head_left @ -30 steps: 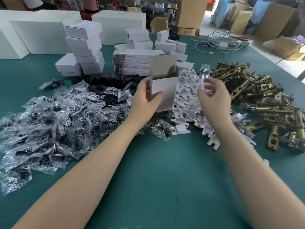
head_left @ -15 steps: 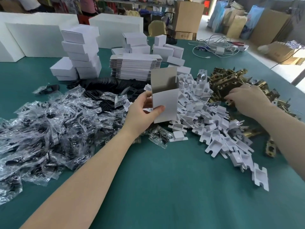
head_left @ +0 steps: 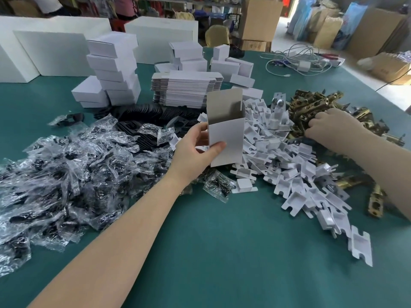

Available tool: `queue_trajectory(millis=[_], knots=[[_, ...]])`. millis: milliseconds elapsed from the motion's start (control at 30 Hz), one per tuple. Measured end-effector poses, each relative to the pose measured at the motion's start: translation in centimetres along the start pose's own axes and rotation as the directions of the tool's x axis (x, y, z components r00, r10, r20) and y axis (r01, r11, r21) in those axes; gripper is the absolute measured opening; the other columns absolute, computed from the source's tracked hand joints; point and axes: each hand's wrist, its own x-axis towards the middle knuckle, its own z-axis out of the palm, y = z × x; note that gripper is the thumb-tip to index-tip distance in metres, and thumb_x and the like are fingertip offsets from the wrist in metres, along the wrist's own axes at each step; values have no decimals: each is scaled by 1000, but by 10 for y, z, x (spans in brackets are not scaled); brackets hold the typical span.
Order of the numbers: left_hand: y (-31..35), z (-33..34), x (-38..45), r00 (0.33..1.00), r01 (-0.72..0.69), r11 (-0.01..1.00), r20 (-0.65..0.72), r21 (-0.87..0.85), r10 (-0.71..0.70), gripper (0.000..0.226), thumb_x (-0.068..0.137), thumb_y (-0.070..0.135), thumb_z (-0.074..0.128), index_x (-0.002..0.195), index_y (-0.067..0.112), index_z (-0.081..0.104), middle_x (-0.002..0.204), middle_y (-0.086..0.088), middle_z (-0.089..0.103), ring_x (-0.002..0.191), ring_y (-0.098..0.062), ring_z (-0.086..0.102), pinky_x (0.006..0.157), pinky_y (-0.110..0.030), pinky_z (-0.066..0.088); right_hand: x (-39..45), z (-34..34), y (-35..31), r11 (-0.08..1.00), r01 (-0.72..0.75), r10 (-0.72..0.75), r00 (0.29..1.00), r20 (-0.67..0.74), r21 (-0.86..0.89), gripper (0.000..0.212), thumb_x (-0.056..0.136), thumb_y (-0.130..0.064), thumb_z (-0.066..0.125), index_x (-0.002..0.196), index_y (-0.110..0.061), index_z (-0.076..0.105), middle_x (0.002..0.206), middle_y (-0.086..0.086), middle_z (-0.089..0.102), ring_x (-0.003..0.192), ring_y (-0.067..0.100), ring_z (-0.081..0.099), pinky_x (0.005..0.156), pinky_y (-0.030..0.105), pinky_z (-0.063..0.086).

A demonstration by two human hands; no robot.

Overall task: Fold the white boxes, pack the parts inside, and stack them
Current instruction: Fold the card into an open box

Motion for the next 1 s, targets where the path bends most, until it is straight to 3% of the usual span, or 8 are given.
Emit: queue_trajectory(millis=[167,267,400,500,600,800,933,1000], knots=[[3,0,-1,1000,-6,1000,3,-8,6,40,78,35,74,111,45,54,108,12,70,101,-4,65,77,-23,56,-14,-4,15,995,-99,97,989,-111,-14,27,94,-21,57,119,-29,58,109,-11,64,99,12,59,86,24,48],[4,0,-2,1000,-7,1000,13,-25,8,38,79,32,74,111,42,56,107,11,71,101,-7,67,80,-28,57,-22,-5,29,911,-290,347,924,-161,294,26,95,-18,52,117,-20,66,107,1,69,100,23,63,84,37,55],[7,1,-4,999,-15,999,28,-41,16,39,79,31,74,111,46,58,108,17,71,102,-8,67,83,-30,58,-32,-9,54,544,-428,641,767,-29,722,30,93,-22,63,121,-11,65,110,19,69,93,37,64,76,49,56],[8,1,-4,999,-26,998,24,-57,27,42,79,28,75,114,45,58,108,15,71,102,-10,66,82,-26,57,-41,-19,70,168,-322,744,661,94,932,36,93,-26,65,123,-6,65,115,17,69,96,33,64,86,40,50],[8,0,-3,999,-18,998,27,-63,20,45,81,19,80,114,41,59,111,8,71,103,-12,67,84,-29,57,-50,-50,75,-64,-176,695,698,171,982,38,90,-28,69,122,-8,65,106,15,70,88,26,66,80,29,57],[6,-2,-2,1000,12,997,-25,-73,-14,46,75,17,86,112,27,61,106,6,72,94,-9,69,78,-23,56,-55,-135,65,-78,15,567,823,32,997,35,85,-26,71,116,-9,66,92,5,69,77,14,63,61,8,53],[6,-2,-2,998,32,998,-50,-61,-35,45,72,19,87,109,23,62,104,7,72,88,-8,71,72,-21,57,-52,-177,45,-249,183,538,843,-22,951,26,85,-27,72,107,-14,69,92,0,71,72,5,66,74,20,57],[6,-2,-2,998,41,996,-49,-74,-44,43,72,18,88,106,25,61,102,8,72,86,-7,72,70,-20,56,-47,-190,30,-255,235,547,835,-61,938,16,83,-28,74,96,-20,71,89,-3,73,70,1,67,73,21,58]])
